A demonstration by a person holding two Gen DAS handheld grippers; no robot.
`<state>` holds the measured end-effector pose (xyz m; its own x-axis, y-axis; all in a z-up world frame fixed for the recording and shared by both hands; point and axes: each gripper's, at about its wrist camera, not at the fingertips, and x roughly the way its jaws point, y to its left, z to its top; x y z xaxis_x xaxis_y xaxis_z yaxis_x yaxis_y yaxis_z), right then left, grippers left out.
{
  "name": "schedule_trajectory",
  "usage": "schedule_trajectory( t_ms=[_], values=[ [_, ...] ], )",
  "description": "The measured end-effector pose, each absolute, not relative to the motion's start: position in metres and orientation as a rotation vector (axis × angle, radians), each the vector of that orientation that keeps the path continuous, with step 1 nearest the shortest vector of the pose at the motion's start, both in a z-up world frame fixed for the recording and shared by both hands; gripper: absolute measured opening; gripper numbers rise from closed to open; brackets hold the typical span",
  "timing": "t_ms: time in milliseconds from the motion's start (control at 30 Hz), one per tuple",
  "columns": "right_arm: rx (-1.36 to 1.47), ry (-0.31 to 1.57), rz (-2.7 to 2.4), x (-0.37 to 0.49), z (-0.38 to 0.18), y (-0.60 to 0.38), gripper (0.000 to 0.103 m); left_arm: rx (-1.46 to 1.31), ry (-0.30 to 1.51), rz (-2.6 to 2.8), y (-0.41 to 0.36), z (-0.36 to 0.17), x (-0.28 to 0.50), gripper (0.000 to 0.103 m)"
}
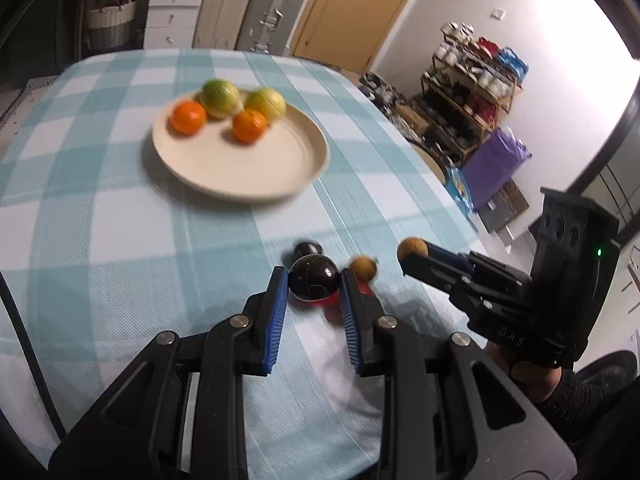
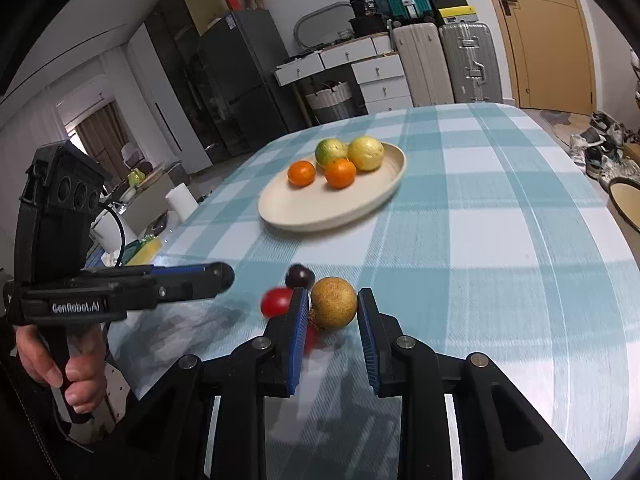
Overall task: Organize fruits
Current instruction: 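Grasp the dark plum with the left tool while the right tool holds the brown fruit, then carry the plum and brown fruit onto the cream plate and open both tools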
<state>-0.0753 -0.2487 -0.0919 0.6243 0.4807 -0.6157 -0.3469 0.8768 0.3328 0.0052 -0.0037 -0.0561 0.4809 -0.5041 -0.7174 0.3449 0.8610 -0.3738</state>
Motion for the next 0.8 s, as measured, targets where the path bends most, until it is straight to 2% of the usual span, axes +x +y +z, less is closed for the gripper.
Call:
schedule_trajectory(
  t_ms=[400,800],
  values=[
    [0.211,0.721,0.519,-0.022,-0.075,-0.231,0.026,-0.192,0.872,-0.437,0.018,-0.032,0.082,0.023],
    [0.177,0.723,0.515,0.049,-0.065,-0.225,0.026,-0.211,0.891,-0.366,0.013,-0.046,0.164,0.023]
  ],
)
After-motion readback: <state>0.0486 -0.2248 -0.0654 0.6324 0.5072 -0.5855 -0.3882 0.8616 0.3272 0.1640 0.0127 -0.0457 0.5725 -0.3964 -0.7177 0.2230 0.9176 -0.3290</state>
